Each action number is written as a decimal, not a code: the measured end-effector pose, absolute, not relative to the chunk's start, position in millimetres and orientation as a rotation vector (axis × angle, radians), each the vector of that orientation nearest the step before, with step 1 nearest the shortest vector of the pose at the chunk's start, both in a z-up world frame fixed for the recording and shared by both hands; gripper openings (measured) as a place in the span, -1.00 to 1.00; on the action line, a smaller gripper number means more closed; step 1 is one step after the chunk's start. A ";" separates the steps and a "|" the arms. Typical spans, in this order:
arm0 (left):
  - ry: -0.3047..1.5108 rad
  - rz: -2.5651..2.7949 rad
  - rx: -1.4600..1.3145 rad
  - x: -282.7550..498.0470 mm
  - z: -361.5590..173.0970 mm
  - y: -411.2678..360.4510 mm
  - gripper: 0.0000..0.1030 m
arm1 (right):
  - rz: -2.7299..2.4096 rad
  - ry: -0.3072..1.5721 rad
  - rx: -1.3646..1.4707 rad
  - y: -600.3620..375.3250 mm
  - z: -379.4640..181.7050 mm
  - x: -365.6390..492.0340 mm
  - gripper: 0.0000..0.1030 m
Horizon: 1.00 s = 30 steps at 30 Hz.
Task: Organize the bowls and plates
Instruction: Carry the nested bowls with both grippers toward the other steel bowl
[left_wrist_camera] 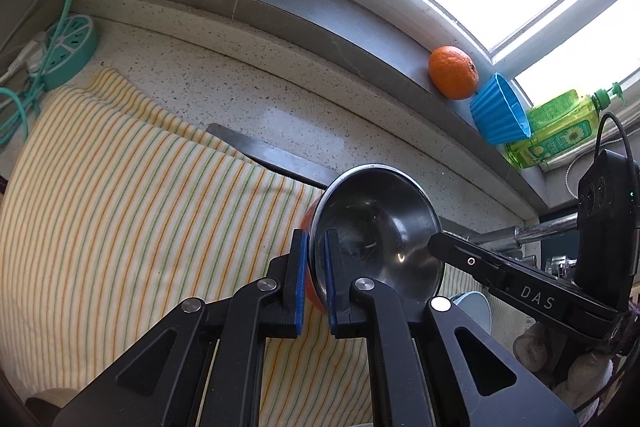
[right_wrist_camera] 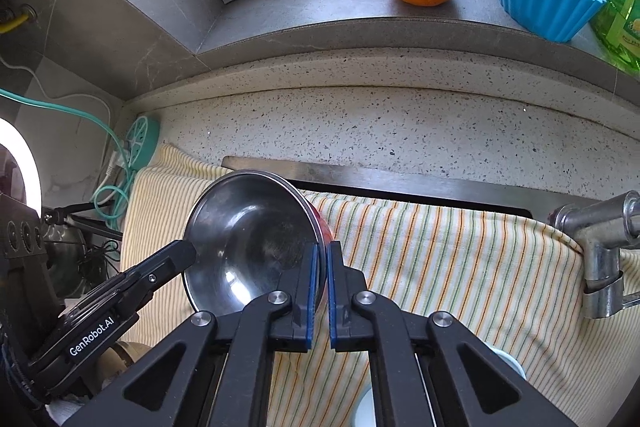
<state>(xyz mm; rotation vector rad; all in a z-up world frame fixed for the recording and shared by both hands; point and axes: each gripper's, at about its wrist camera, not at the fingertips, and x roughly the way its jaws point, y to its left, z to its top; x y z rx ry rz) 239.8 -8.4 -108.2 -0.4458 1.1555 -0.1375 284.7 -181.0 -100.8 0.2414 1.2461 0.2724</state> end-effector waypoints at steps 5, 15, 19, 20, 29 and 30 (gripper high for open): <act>1.129 -0.143 -0.445 229.1 -94.3 -2.9 -0.87 | 0.284 1.224 0.233 -174.4 -86.3 272.7 -0.91; 1.083 -0.163 -0.453 199.0 -69.1 15.3 -0.87 | 0.302 1.188 0.220 -157.9 -58.9 242.2 -0.91; 1.061 -0.168 -0.444 185.2 -58.0 22.4 -0.87 | 0.309 1.175 0.211 -146.9 -48.5 226.4 -0.91; 1.055 -0.168 -0.443 181.6 -55.7 24.6 -0.87 | 0.311 1.171 0.206 -143.8 -46.2 222.2 -0.91; 1.035 -0.160 -0.443 148.8 -43.4 46.0 -0.87 | 0.343 1.160 0.192 -115.4 -36.5 191.2 -0.91; 1.036 -0.159 -0.446 144.6 -43.2 49.4 -0.87 | 0.346 1.162 0.190 -111.3 -36.7 188.1 -0.91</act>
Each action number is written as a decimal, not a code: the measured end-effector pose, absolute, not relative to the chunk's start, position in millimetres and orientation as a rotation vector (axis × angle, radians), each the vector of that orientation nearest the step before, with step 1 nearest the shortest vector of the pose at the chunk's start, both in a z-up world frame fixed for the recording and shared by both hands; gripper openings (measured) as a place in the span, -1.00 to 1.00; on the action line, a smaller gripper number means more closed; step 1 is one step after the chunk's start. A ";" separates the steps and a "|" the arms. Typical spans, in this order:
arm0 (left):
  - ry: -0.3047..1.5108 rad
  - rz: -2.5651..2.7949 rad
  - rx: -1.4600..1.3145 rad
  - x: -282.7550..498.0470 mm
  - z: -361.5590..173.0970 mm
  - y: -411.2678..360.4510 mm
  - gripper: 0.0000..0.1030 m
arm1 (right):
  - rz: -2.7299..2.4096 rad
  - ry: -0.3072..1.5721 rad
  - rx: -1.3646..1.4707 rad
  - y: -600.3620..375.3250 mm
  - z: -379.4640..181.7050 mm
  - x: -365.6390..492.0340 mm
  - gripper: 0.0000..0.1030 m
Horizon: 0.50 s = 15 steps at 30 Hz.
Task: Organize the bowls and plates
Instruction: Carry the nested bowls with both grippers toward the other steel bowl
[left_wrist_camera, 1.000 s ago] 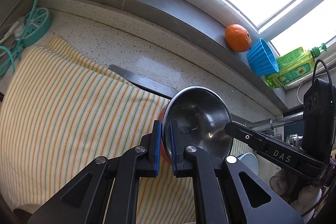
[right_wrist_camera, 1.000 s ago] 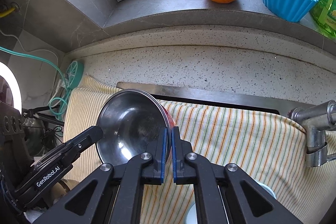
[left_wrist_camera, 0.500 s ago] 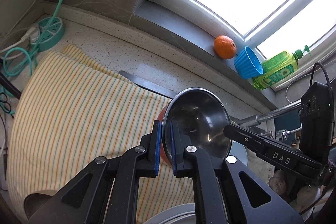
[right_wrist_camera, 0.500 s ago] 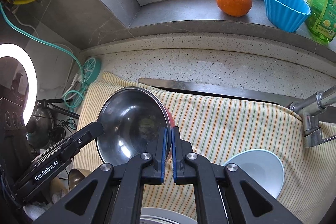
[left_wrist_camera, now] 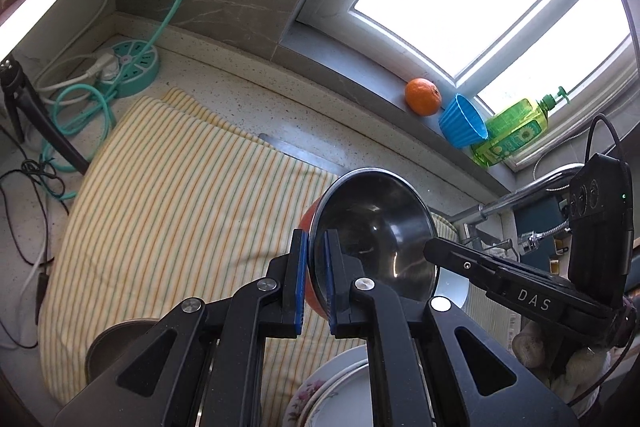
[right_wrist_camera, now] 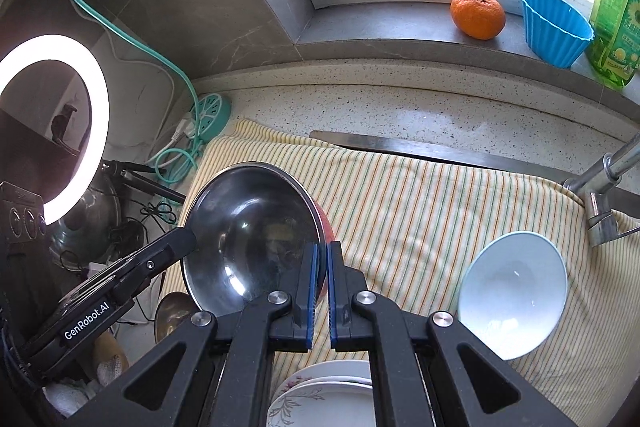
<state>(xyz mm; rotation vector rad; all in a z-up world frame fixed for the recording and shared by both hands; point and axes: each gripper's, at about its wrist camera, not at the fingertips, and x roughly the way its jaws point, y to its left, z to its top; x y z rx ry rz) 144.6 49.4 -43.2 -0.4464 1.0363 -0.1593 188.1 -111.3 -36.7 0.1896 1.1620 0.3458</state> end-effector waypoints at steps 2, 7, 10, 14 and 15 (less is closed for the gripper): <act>1.037 -0.157 -0.454 138.1 -43.5 54.4 -0.87 | 0.352 1.165 0.184 -104.2 -36.8 180.6 -0.91; 1.035 -0.150 -0.466 121.4 -42.4 68.6 -0.87 | 0.368 1.173 0.172 -87.1 -37.4 164.8 -0.91; 1.039 -0.151 -0.469 111.2 -42.0 76.5 -0.87 | 0.380 1.173 0.163 -77.4 -36.3 154.3 -0.91; 1.038 -0.143 -0.478 97.2 -42.4 88.6 -0.87 | 0.395 1.168 0.138 -62.7 -34.9 139.7 -0.90; 1.036 -0.141 -0.478 93.6 -42.3 91.4 -0.87 | 0.399 1.167 0.133 -59.5 -34.6 136.7 -0.90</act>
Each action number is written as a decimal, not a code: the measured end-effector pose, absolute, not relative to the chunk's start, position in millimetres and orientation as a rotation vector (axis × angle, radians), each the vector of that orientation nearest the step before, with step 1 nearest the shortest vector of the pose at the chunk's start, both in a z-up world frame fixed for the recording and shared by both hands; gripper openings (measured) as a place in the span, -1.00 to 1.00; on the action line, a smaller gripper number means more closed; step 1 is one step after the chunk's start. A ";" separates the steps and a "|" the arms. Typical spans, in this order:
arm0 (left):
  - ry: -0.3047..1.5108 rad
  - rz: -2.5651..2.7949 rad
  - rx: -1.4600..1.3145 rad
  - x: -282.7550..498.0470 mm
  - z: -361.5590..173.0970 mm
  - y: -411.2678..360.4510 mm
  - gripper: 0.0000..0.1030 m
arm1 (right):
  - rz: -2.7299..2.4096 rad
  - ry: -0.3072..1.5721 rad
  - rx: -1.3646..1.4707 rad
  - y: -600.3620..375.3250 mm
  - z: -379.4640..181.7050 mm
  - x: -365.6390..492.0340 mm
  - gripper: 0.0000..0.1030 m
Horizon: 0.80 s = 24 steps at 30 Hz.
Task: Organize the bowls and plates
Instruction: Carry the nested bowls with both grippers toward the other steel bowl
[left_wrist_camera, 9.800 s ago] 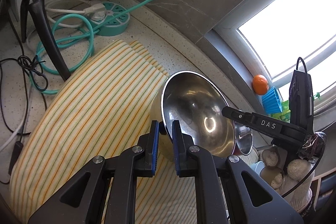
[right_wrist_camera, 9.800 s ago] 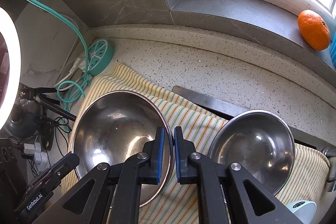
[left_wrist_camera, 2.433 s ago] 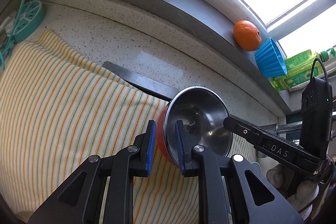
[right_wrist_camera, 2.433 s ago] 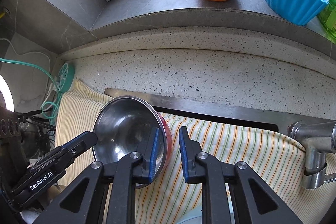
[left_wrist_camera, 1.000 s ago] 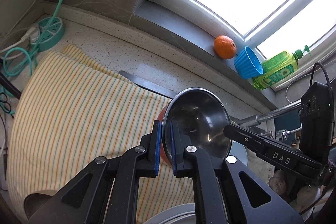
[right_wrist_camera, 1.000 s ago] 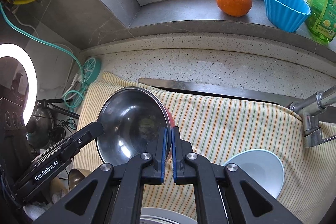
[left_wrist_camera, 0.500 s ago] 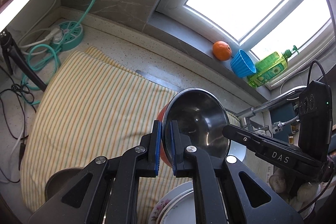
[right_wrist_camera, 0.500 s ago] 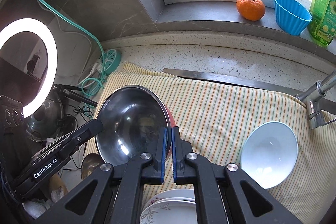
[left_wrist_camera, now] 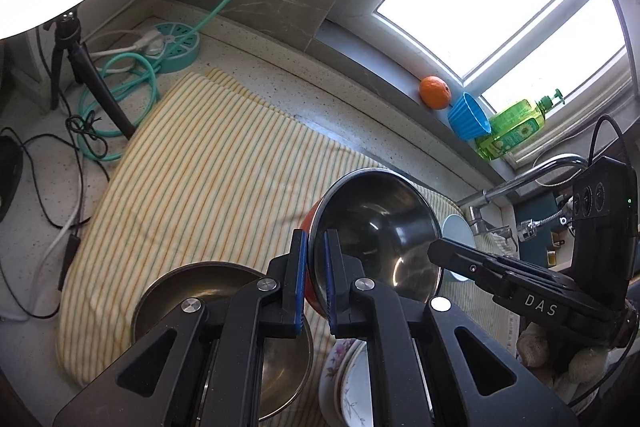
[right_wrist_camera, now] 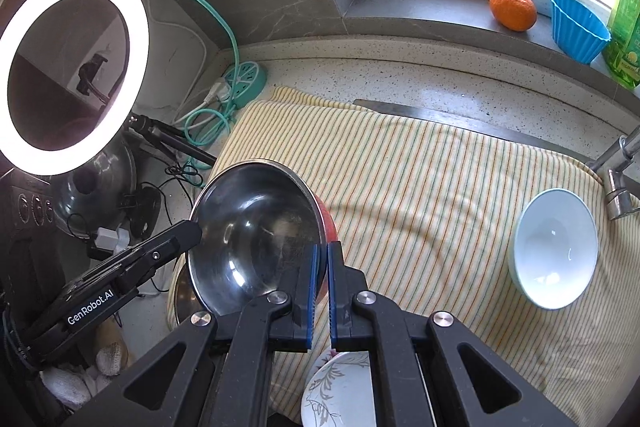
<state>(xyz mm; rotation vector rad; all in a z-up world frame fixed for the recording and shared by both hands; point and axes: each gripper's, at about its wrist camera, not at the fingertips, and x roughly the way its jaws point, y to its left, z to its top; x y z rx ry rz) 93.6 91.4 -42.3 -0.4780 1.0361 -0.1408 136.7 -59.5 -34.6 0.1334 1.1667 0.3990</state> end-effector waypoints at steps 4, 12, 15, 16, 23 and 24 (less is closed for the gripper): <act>1.032 -0.133 -0.482 81.9 -41.3 102.8 -0.87 | 0.416 1.168 0.124 -48.2 -34.3 127.4 -0.90; 1.046 -0.105 -0.510 63.8 -49.0 126.1 -0.87 | 0.436 1.182 0.099 -22.7 -42.9 112.1 -0.90; 1.052 -0.098 -0.519 57.0 -52.1 134.1 -0.87 | 0.441 1.193 0.095 -14.3 -48.6 107.2 -0.90; 1.055 -0.096 -0.520 55.1 -53.4 136.3 -0.87 | 0.443 1.197 0.094 -11.9 -50.8 105.5 -0.90; 1.077 -0.080 -0.507 41.9 -61.4 147.4 -0.87 | 0.449 1.222 0.068 6.0 -67.2 94.2 -0.89; 1.080 -0.077 -0.504 41.0 -62.7 148.8 -0.87 | 0.449 1.227 0.067 8.0 -70.2 92.6 -0.89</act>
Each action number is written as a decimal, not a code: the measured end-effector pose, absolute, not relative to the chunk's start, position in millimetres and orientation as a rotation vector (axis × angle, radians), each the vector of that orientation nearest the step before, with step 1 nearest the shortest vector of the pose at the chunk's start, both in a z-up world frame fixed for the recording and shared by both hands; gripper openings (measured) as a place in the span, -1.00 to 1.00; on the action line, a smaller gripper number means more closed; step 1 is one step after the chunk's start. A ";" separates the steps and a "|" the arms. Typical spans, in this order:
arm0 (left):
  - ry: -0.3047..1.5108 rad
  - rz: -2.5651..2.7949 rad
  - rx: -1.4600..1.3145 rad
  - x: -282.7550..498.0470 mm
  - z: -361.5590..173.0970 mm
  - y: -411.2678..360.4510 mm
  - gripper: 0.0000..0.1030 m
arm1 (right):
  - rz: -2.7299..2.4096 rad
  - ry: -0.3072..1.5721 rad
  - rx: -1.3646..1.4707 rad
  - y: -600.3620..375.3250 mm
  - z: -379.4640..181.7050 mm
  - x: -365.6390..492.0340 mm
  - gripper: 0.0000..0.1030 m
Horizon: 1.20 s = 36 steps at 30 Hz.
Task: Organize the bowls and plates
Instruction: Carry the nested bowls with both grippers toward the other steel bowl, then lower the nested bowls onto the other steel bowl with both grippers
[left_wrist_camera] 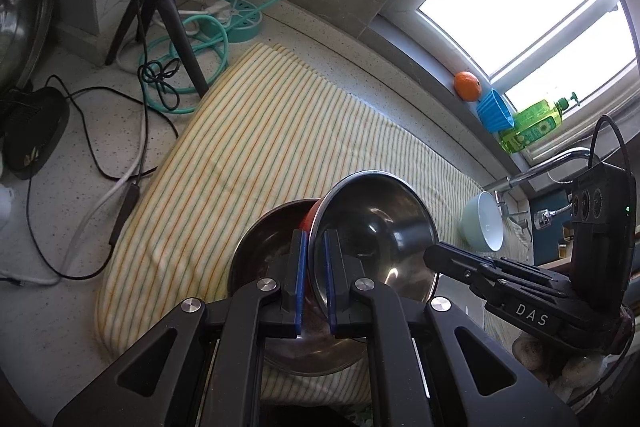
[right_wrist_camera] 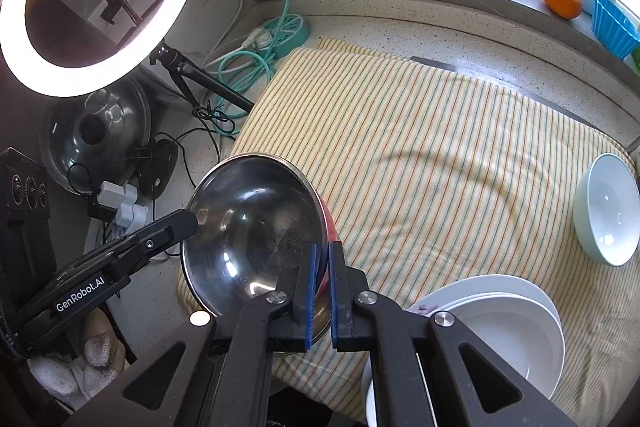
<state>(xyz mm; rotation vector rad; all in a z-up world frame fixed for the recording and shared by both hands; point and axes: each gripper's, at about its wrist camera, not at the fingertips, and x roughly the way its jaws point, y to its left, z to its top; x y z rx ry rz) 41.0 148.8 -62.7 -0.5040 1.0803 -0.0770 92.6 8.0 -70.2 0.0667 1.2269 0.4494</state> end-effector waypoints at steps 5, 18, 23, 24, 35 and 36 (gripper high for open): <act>1.102 -0.075 -0.502 34.9 -71.6 153.2 -0.87 | 0.442 1.247 0.066 14.6 -84.2 86.3 -0.89; 1.156 -0.080 -0.459 33.0 -90.3 154.5 -0.87 | 0.410 1.258 0.019 25.4 -105.5 79.4 -0.89; 1.169 -0.076 -0.430 34.4 -95.5 152.1 -0.87 | 0.394 1.261 -0.020 30.6 -113.7 80.5 -0.89; 1.170 -0.075 -0.426 34.6 -96.4 151.6 -0.87 | 0.391 1.263 -0.025 31.3 -115.1 80.8 -0.89; 1.187 -0.064 -0.371 36.6 -102.4 147.2 -0.87 | 0.380 1.273 -0.084 38.5 -125.4 83.1 -0.88; 1.189 -0.065 -0.366 36.8 -103.0 147.1 -0.87 | 0.379 1.272 -0.089 39.1 -125.8 83.2 -0.87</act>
